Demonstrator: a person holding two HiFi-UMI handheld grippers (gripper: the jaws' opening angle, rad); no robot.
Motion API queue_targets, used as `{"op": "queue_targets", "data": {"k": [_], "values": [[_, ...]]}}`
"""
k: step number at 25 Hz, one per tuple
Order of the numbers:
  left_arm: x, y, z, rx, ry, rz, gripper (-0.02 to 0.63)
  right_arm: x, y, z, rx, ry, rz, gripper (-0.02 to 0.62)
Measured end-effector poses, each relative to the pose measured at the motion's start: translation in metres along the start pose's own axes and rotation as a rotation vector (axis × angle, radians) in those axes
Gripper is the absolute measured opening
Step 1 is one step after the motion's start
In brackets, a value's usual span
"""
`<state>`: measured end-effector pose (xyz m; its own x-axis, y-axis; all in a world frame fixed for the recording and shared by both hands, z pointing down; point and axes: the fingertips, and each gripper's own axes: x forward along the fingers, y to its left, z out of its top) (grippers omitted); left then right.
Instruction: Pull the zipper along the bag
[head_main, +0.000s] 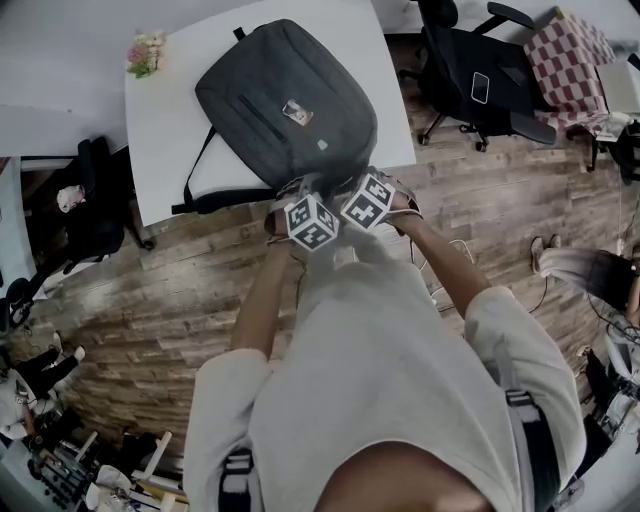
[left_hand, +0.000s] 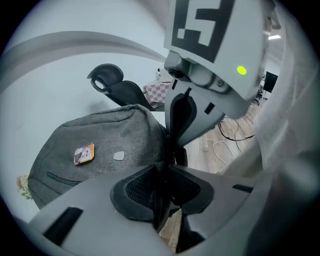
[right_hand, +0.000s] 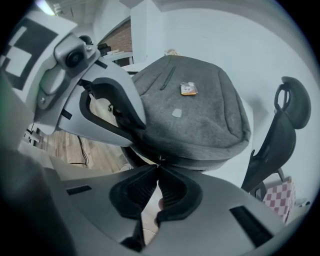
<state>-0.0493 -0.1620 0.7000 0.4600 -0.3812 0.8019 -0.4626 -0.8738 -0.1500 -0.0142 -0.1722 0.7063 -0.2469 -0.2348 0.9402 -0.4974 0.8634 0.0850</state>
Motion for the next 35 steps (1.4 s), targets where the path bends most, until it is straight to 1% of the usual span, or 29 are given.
{"op": "queue_targets", "data": {"k": [3, 7, 12, 13, 14, 16, 19, 22, 26, 28, 30, 35], "values": [[-0.001, -0.001, 0.0, -0.004, -0.003, -0.001, 0.104, 0.005, 0.013, 0.004, 0.027, -0.024, 0.022, 0.02], [-0.004, -0.001, 0.0, -0.001, -0.013, 0.001, 0.106, 0.006, 0.013, 0.007, 0.065, -0.06, 0.053, 0.02], [-0.014, -0.003, 0.006, -0.012, -0.042, 0.022, 0.12, -0.001, 0.011, 0.003, 0.091, -0.117, 0.049, 0.025], [-0.016, -0.003, 0.007, -0.02, -0.051, 0.034, 0.124, -0.003, 0.01, 0.004, 0.105, -0.13, 0.053, 0.035], [-0.019, -0.001, 0.007, -0.036, -0.061, 0.048, 0.124, -0.005, 0.011, 0.005, 0.119, -0.144, 0.059, 0.059], [-0.026, 0.005, 0.009, -0.094, -0.085, 0.081, 0.137, -0.011, 0.01, 0.006, 0.158, -0.178, 0.066, 0.104], [-0.042, 0.022, 0.01, -0.234, -0.141, 0.137, 0.143, -0.026, -0.003, 0.014, 0.235, -0.271, 0.038, 0.118], [-0.061, 0.044, 0.004, -0.398, -0.202, 0.198, 0.142, -0.043, -0.021, 0.028, 0.289, -0.367, -0.014, 0.114], [-0.093, 0.085, -0.002, -0.553, -0.289, 0.309, 0.13, -0.069, -0.055, 0.049, 0.35, -0.47, -0.078, 0.101], [-0.112, 0.104, -0.004, -0.605, -0.327, 0.37, 0.117, -0.084, -0.073, 0.059, 0.361, -0.521, -0.115, 0.094], [-0.134, 0.123, -0.003, -0.634, -0.365, 0.43, 0.11, -0.099, -0.09, 0.07, 0.366, -0.571, -0.149, 0.088], [-0.189, 0.167, 0.012, -0.657, -0.478, 0.563, 0.077, -0.143, -0.127, 0.104, 0.36, -0.697, -0.229, 0.06]]}}
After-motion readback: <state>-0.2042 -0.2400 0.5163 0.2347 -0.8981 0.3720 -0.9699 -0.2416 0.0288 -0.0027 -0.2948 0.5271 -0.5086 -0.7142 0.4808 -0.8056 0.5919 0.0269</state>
